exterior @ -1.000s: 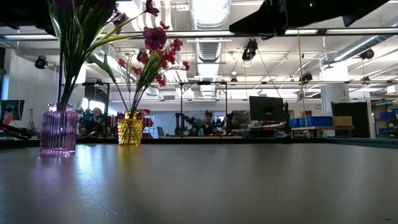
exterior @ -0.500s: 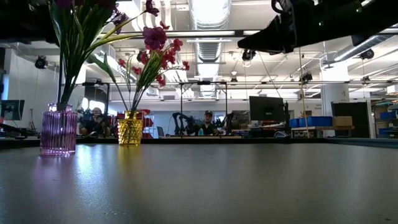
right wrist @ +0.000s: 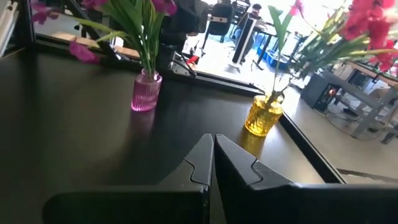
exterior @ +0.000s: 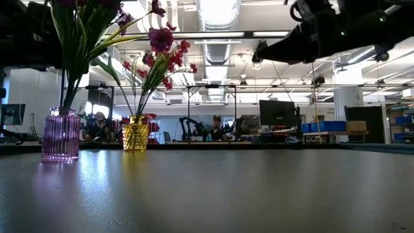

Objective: Sort flowers into vase by color
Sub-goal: Return to Home Position

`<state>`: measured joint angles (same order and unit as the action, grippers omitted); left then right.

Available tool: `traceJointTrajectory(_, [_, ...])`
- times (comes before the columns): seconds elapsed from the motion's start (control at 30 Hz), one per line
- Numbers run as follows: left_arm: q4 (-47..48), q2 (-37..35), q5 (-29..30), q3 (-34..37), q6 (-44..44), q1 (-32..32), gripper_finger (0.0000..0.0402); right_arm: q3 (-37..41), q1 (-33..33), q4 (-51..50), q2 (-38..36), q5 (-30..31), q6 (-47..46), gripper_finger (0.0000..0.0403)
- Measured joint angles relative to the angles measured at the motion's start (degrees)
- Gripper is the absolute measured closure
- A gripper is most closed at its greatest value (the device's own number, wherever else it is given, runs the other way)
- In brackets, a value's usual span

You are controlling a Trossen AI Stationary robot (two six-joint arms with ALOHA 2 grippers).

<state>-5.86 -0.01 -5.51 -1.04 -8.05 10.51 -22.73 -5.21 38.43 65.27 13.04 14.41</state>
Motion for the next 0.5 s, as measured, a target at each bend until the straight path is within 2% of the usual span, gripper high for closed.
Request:
traceJointTrajectory(0.13, [0.61, -0.02, 0.03, 0.43, -0.31, 0.00, 0.0402, 5.56, -0.02, 3.69, -3.64, 0.00, -0.98, 0.0394])
traceJointTrajectory(0.27, [0.77, 0.00, 0.09, 0.46, -0.40, -0.01, 0.0402, 11.25, -0.14, 4.48, -10.39, -0.05, -1.98, 0.0394])
traceJointTrajectory(0.4, [0.76, 0.00, 0.49, 0.46, -1.19, -0.01, 0.0402, 15.78, -0.15, 1.36, -19.48, -0.98, -4.04, 0.0394])
traceJointTrajectory(0.5, [0.76, 0.00, 1.67, 0.46, -1.33, -0.01, 0.0402, 17.64, -0.15, -4.09, -26.82, 0.59, -4.37, 0.0394])
